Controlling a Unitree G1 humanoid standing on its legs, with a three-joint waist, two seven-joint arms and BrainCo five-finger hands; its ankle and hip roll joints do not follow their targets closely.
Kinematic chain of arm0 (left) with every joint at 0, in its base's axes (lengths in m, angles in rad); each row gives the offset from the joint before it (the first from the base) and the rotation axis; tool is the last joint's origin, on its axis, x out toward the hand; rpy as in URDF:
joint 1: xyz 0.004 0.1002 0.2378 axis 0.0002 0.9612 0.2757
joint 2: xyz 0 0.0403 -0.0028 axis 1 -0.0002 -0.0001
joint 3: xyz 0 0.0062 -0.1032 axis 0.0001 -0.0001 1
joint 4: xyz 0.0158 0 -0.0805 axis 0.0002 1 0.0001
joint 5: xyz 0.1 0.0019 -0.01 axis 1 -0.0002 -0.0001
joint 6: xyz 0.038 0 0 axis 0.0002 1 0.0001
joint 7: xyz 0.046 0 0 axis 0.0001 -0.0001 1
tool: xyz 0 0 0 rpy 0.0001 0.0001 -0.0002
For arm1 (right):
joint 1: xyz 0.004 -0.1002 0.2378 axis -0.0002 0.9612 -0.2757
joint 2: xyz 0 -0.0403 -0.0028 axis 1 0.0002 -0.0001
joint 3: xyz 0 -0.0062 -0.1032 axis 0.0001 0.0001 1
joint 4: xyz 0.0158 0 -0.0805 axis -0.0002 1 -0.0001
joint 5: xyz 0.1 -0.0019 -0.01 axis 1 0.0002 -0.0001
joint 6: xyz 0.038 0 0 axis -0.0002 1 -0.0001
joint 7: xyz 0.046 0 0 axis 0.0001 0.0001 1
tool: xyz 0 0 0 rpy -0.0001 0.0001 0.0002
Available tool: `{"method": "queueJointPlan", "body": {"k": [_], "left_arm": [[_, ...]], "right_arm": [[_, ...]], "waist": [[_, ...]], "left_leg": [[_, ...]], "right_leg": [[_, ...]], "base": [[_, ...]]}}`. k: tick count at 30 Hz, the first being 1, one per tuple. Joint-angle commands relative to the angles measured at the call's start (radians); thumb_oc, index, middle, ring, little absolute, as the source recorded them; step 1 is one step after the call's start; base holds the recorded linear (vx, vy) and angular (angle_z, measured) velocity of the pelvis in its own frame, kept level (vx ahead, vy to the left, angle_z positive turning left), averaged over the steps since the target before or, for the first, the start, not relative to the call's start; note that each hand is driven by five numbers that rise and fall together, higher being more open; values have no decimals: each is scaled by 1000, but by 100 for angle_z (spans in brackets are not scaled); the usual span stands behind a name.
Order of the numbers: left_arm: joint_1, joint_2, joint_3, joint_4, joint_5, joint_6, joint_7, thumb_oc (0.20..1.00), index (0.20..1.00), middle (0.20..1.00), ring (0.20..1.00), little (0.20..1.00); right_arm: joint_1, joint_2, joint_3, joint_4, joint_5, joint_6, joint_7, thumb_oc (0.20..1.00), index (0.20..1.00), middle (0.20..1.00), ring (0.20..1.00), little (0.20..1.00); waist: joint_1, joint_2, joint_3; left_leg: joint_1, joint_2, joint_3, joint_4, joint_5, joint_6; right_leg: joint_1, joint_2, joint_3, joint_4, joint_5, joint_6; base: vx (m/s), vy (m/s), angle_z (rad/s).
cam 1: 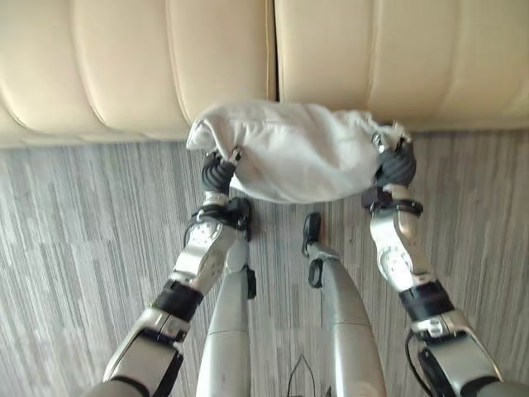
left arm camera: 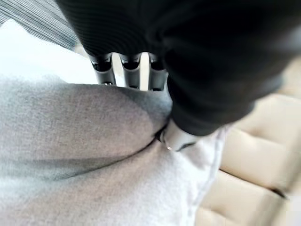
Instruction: Pick up all the scattered cushions and arrange them neatly on the sofa.
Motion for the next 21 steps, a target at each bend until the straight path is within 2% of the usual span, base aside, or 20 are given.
{"method": "queueJointPlan", "body": {"k": [1,2,4,7,9,13,17,19,20,21], "left_arm": [[-52,-74,-56,-171,18,-83,-148,200,200,200,200,200],[-52,-74,-56,-171,18,-83,-148,200,200,200,200,200],[136,-50,-16,-204,30,-74,-169,200,200,200,200,200],[178,-41,-11,-214,31,-71,-174,200,200,200,200,200],[330,-5,46,-249,91,-41,-166,200,200,200,200,200],[353,-8,53,-249,123,-28,-150,200,200,200,200,200],[389,-8,44,-254,150,3,-149,200,200,200,200,200],[394,-6,38,-256,162,14,-149,200,200,200,200,200],[394,-6,39,-257,162,14,-149,200,200,200,200,200],[392,-5,38,-254,172,12,-142,200,200,200,200,200]], "right_arm": [[9,14,71,-114,-118,9,115,200,200,200,200,200],[9,14,71,-114,-118,9,115,200,200,200,200,200],[189,3,38,-126,-149,42,146,200,200,200,200,200],[226,1,34,-134,-148,47,155,200,200,200,200,200],[325,6,-5,-143,-147,73,170,200,200,200,200,200],[324,7,-12,-153,-158,83,167,200,200,200,200,200],[345,14,-24,-183,-175,103,170,200,200,200,200,200],[357,26,-26,-196,-184,108,173,200,200,200,200,200],[357,26,-26,-196,-184,108,173,200,200,200,200,200],[354,42,-17,-195,-181,103,170,200,200,200,200,200]], "waist": [[4,4,-54],[4,4,-54],[7,1,-72],[4,2,-85],[4,5,-165],[13,2,-196],[20,-3,-223],[19,-2,-207],[20,-3,-206],[19,0,-188]], "left_leg": [[190,-7,-33,28,-224,-34],[190,-7,-33,28,-224,-34],[407,3,-18,-48,-222,-34],[446,5,-10,-66,-218,-32],[661,6,32,-143,-235,-25],[724,-1,40,-145,-258,-12],[791,-21,41,-145,-299,17],[807,-25,40,-136,-315,34],[807,-26,41,-135,-315,35],[819,-26,45,-131,-320,47]], "right_leg": [[226,8,-1,-273,36,83],[226,8,-1,-273,36,83],[458,8,-8,-363,48,87],[504,9,-7,-390,54,87],[708,20,12,-470,56,92],[773,14,20,-491,52,97],[820,-9,27,-448,35,116],[786,-16,34,-327,33,131],[784,-17,36,-323,30,131],[745,-19,40,-209,63,149]], "base": [[11,15,-12],[77,13,-8],[202,47,-5],[120,44,-3],[283,177,-10],[100,108,-18],[76,164,-8],[-16,123,-3],[-31,101,-7],[-15,63,-6]]}}
